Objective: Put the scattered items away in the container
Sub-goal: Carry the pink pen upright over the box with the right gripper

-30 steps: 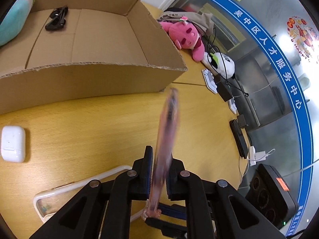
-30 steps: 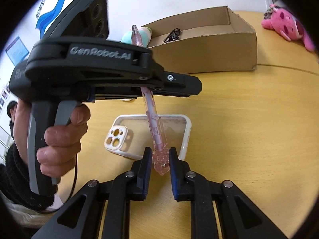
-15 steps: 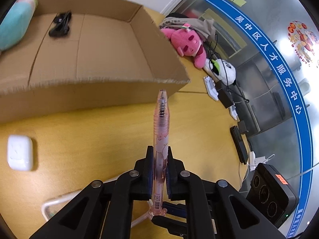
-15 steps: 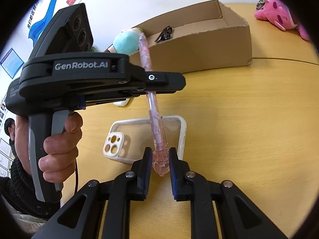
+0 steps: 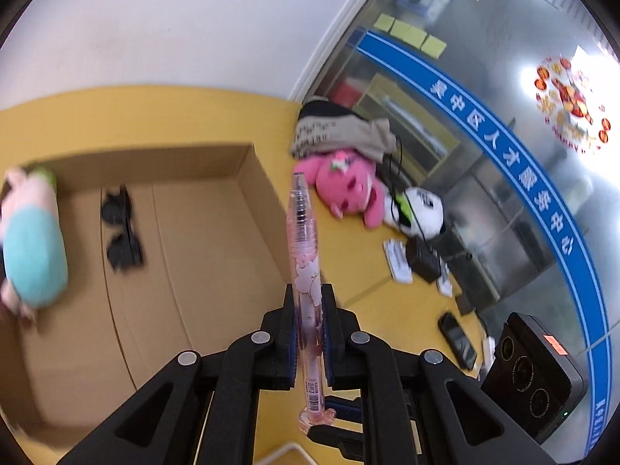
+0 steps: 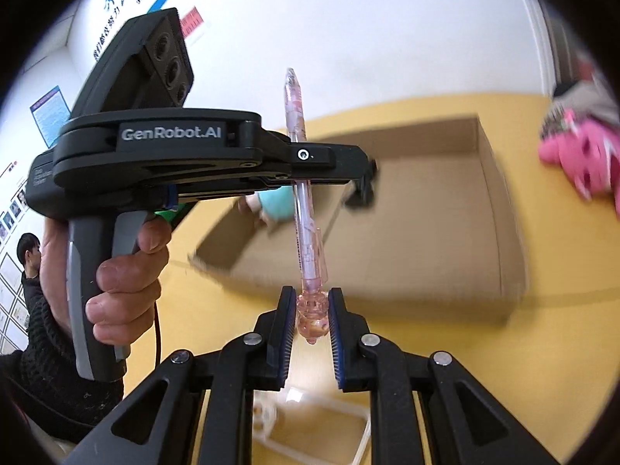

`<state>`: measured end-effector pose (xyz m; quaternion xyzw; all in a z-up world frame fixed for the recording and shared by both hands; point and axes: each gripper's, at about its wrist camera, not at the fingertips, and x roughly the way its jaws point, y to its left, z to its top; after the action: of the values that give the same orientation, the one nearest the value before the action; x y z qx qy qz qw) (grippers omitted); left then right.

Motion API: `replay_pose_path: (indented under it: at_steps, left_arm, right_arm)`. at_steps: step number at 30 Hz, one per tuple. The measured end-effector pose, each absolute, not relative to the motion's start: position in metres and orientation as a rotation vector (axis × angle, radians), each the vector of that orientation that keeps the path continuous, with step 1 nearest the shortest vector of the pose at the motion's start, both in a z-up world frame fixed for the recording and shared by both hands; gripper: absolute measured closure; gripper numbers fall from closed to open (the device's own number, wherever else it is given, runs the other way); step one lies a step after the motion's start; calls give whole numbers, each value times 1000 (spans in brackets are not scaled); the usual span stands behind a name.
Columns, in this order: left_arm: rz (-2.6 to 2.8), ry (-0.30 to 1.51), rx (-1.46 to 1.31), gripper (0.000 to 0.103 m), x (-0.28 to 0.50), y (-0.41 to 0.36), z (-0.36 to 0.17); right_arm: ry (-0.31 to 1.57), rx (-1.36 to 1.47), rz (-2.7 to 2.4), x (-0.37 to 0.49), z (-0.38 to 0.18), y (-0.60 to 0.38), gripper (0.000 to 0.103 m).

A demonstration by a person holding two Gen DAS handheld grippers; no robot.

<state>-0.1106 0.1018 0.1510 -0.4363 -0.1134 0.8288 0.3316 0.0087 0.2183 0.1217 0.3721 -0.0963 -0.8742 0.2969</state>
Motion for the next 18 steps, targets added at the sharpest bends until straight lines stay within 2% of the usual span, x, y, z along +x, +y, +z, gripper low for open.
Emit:
replay_pose_path:
  at_steps: [4, 8, 18]
  left_arm:
    - [2172, -306, -1141, 92, -158, 97, 168]
    - [2168, -303, -1202, 92, -206, 97, 161]
    - [2145, -271, -1429, 94, -306, 108, 80]
  right_arm:
    - [-272, 947, -2326, -38, 150, 214, 87]
    - [-275, 945, -2334, -64, 160, 207, 87]
    - [-399, 1196, -2223, -154, 101, 193, 87]
